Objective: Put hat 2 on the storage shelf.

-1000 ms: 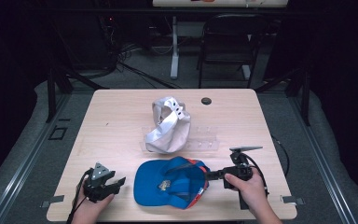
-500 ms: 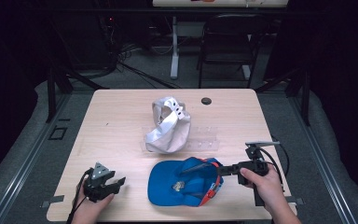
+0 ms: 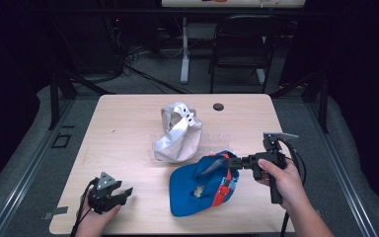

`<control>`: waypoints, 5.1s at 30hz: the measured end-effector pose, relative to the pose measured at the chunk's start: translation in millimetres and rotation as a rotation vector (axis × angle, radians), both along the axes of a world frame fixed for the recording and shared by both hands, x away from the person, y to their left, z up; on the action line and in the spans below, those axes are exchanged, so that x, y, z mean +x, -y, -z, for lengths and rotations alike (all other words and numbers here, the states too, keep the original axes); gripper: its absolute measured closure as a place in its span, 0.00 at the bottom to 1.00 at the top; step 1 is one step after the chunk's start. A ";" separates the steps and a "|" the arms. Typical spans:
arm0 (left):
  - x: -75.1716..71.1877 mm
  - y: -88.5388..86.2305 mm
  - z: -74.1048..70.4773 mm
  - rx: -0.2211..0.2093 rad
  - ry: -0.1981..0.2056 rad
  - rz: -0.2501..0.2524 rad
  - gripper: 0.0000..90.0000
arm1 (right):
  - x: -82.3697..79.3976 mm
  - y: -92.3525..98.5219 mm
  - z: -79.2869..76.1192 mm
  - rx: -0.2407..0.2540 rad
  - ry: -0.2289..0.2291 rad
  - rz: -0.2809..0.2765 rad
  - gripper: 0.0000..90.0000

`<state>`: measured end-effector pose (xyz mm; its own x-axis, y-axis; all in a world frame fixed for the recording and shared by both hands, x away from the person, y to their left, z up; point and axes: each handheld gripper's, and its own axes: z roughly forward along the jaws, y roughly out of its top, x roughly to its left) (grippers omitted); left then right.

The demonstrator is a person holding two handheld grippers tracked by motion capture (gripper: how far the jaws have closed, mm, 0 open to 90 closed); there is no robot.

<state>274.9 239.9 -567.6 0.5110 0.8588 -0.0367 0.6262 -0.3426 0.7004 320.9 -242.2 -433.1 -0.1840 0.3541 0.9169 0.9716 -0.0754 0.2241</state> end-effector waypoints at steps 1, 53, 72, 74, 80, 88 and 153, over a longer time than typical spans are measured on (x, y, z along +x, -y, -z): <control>0.0 0.0 0.0 0.000 0.000 0.000 0.53 | 0.0 0.0 0.0 0.000 0.000 0.000 0.87; 8.9 5.7 -1.5 -0.008 0.014 0.027 0.52 | 69.1 26.9 -117.5 0.013 0.057 0.302 0.87; 9.4 3.0 -2.8 0.000 -0.011 0.036 0.52 | 103.2 16.4 -113.0 -0.040 0.026 0.358 0.87; 9.5 3.3 -2.1 -0.006 -0.003 0.034 0.52 | 105.0 16.4 -112.3 -0.037 0.029 0.365 0.87; 9.9 2.5 -1.8 -0.010 -0.001 0.032 0.52 | 109.8 13.5 -109.1 -0.048 0.019 0.367 0.87; 9.9 2.5 -1.4 -0.011 -0.005 0.031 0.52 | 112.0 3.3 -102.3 -0.051 0.012 0.356 0.87; 9.3 3.7 0.2 -0.010 0.014 0.022 0.51 | 55.7 12.0 -57.8 -0.356 0.173 0.272 0.64</control>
<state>284.3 236.2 -567.8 0.5306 0.8468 -0.0381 0.6087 -0.3494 0.7124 376.6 -254.2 -375.3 -0.1807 0.6969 0.6940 0.8733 -0.2109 0.4391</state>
